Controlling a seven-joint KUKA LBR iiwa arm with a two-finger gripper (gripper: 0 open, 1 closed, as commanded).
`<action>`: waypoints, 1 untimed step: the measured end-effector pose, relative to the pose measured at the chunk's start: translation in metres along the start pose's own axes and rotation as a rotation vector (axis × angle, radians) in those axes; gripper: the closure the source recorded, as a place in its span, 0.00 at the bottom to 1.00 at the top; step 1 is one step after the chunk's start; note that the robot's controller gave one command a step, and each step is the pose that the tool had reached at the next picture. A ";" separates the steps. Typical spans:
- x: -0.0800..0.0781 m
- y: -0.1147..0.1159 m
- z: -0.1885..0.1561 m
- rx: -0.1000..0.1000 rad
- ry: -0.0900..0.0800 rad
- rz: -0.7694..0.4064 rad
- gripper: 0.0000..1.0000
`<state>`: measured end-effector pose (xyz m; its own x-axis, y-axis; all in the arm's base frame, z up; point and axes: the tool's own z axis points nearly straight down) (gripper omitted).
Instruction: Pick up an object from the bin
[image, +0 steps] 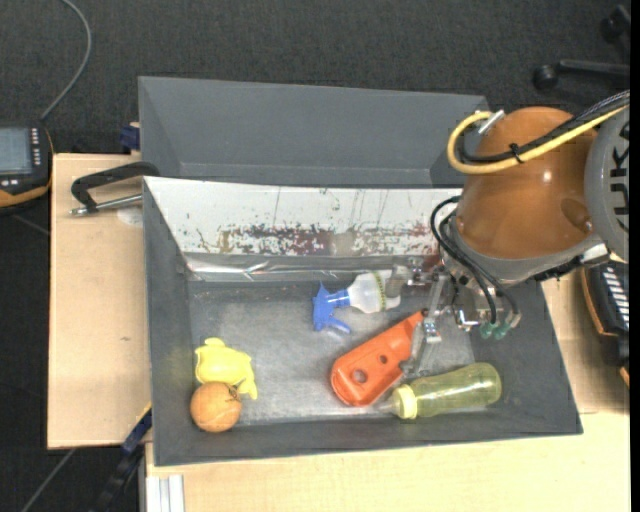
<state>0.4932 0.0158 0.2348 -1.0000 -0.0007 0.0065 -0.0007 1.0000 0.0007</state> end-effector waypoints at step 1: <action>-0.002 0.000 -0.004 0.000 -0.010 0.000 0.00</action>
Offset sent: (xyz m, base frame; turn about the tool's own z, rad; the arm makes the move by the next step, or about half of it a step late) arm 0.0036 -0.0060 -0.0574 -0.0166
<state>0.4948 0.0158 0.2392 -1.0000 -0.0004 -0.0031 -0.0004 1.0000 0.0009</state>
